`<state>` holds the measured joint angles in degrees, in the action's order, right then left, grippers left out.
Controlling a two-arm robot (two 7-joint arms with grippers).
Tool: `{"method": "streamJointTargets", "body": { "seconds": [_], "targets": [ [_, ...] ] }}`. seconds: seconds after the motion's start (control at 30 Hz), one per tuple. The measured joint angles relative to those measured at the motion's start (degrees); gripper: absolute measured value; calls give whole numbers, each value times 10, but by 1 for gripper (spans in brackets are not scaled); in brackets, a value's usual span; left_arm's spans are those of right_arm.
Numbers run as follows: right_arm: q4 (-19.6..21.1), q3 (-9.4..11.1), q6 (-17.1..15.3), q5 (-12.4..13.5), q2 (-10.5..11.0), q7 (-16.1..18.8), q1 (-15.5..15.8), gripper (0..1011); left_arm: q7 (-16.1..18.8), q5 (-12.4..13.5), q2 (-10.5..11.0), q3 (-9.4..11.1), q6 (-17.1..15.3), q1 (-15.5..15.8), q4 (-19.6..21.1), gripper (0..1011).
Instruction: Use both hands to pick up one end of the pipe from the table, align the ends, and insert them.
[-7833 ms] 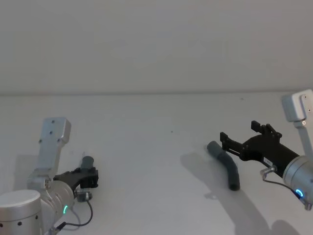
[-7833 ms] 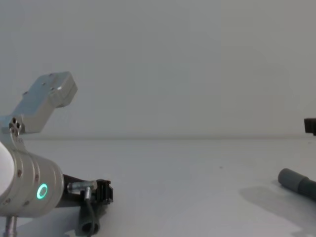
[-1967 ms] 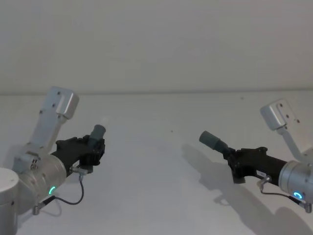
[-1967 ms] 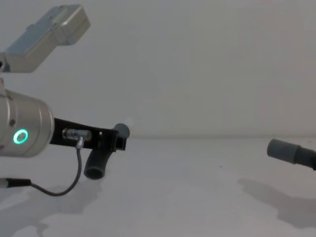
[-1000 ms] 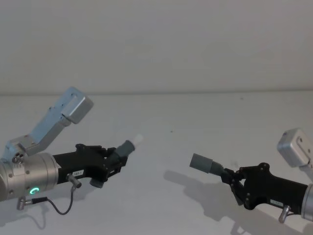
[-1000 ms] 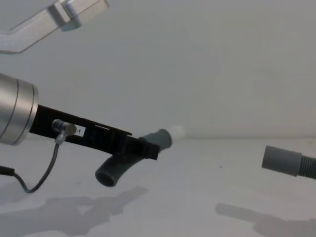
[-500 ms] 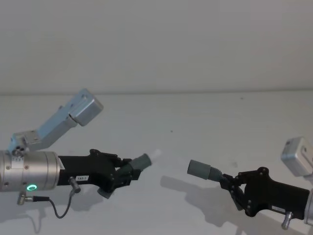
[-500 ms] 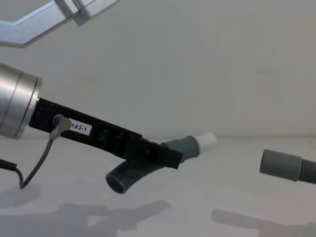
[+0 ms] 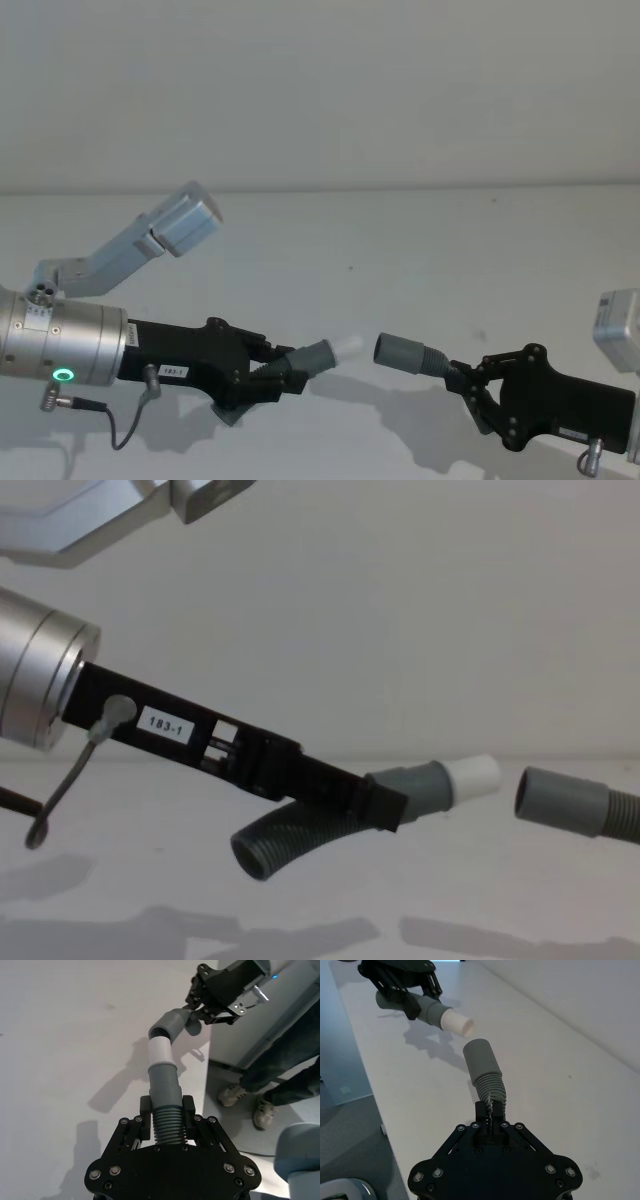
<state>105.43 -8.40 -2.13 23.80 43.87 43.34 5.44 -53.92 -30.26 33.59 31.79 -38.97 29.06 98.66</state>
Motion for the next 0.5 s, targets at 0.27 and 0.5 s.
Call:
{"method": "streamJointTargets", "body": {
  "seconds": [0.27,0.5],
  "targets": [
    [-5,-3,27,9,5,18,-2,47,-33,-10,2,16,0,19,-15,334],
    [-9,-5,49,11,12,31,-3,47,-51,-13,5,29,-5,32,-24,334]
  ]
}}
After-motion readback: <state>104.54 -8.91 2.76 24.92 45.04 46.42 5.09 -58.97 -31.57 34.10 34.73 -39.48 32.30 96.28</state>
